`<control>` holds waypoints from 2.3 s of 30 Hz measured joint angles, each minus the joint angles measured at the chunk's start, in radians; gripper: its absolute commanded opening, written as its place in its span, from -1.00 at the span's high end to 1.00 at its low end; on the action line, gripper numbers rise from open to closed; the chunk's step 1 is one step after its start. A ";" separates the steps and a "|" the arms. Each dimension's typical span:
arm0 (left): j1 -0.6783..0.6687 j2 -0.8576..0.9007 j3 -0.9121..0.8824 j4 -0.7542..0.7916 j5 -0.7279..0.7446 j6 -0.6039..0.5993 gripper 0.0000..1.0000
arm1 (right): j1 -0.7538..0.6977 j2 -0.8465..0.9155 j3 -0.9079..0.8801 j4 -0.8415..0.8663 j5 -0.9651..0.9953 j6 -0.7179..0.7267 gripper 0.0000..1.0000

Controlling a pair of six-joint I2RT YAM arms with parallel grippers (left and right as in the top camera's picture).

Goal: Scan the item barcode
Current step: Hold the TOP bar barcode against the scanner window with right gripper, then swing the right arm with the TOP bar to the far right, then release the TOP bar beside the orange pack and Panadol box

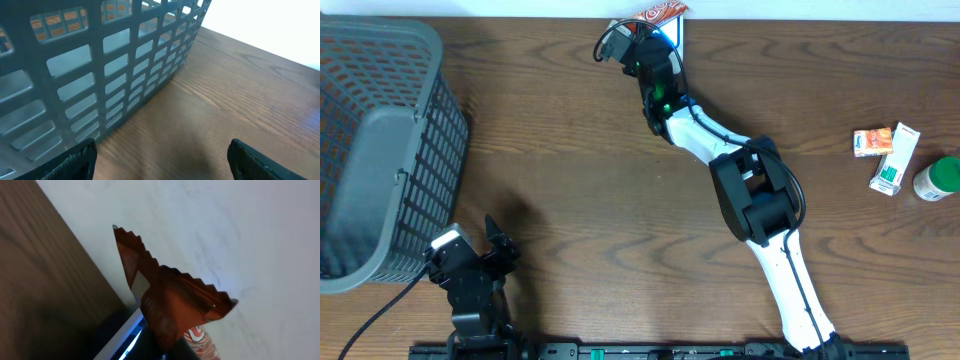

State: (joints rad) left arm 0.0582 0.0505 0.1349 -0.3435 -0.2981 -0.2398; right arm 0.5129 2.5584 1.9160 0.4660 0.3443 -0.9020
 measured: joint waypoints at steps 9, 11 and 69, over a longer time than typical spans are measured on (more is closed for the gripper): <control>0.000 0.000 0.000 -0.001 0.000 0.000 -0.68 | 0.025 -0.220 0.000 -0.415 0.021 -0.012 0.98; 0.000 0.000 0.000 0.000 0.000 0.000 -0.68 | 0.019 -0.317 0.002 -0.569 0.042 -0.016 0.98; 0.000 0.000 0.000 0.000 0.000 0.000 -0.68 | -0.245 -1.416 -0.157 -1.388 -0.331 0.866 -0.99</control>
State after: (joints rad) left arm 0.0582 0.0505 0.1349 -0.3435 -0.2981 -0.2398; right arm 0.2676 1.1419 1.7592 -0.9218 0.0132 -0.0360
